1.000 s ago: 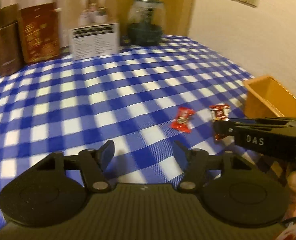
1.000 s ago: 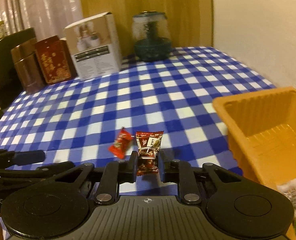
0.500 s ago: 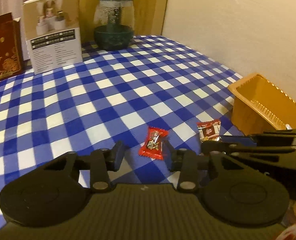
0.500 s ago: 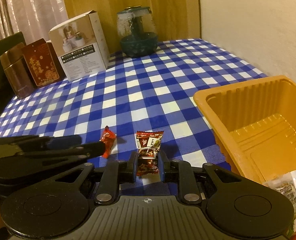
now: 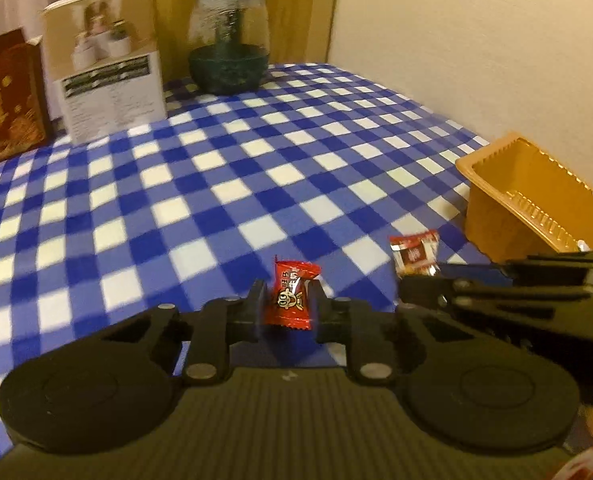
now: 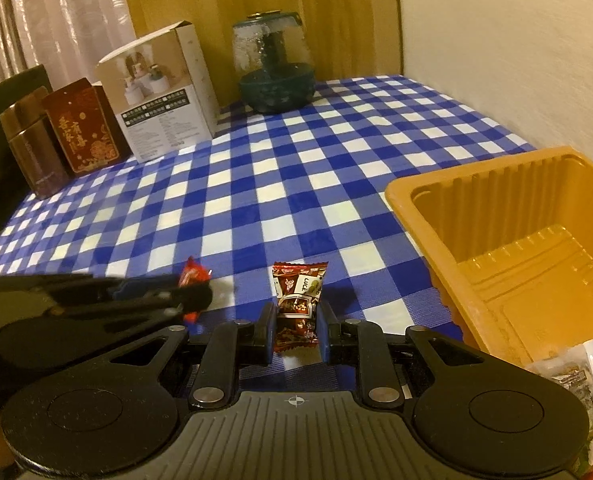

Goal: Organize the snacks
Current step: 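Grasp the small red candy with the left gripper, then carry both candies over the orange tray and lower them in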

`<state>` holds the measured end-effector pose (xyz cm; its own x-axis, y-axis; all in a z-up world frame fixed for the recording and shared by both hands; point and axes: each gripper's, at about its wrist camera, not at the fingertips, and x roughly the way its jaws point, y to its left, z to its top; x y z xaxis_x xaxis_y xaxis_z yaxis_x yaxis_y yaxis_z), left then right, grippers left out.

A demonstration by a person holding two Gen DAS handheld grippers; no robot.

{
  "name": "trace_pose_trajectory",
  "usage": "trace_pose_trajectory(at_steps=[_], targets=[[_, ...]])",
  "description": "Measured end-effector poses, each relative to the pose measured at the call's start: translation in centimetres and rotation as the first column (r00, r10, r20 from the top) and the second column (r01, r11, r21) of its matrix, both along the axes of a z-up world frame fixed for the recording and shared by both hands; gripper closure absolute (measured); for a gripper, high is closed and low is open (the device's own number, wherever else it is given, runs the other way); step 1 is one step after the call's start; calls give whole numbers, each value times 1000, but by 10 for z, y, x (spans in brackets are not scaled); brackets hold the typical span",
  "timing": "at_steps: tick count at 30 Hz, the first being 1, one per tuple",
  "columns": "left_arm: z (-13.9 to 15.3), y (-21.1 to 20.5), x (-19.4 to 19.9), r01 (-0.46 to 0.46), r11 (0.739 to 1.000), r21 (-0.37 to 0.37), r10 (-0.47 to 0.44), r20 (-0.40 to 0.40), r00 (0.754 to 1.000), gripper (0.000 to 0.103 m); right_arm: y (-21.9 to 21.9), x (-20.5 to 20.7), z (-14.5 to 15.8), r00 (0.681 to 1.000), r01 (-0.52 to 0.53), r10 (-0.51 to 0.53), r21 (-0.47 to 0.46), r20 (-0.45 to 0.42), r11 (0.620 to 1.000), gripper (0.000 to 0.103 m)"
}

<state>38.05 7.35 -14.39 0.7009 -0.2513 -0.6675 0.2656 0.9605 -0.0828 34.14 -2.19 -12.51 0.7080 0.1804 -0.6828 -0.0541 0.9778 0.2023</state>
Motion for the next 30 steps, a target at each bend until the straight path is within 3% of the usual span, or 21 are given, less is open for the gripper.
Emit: trace_pose_trajectory(at_steps=[5,14,30], targets=[[10,5,-31,-75,997,-19,74,-44,996,84,1,-15,8,999,-40,40,16,20,999,82],[31,11,-100,-193,979,-60,187,-89,978,84,-7,-78,27,997,-72,71,29,18,997,82],[78,-21,-200,-216,974,-67,212,-69,975,84,-36,-171,69,998,-68,68,41,5,997,82]])
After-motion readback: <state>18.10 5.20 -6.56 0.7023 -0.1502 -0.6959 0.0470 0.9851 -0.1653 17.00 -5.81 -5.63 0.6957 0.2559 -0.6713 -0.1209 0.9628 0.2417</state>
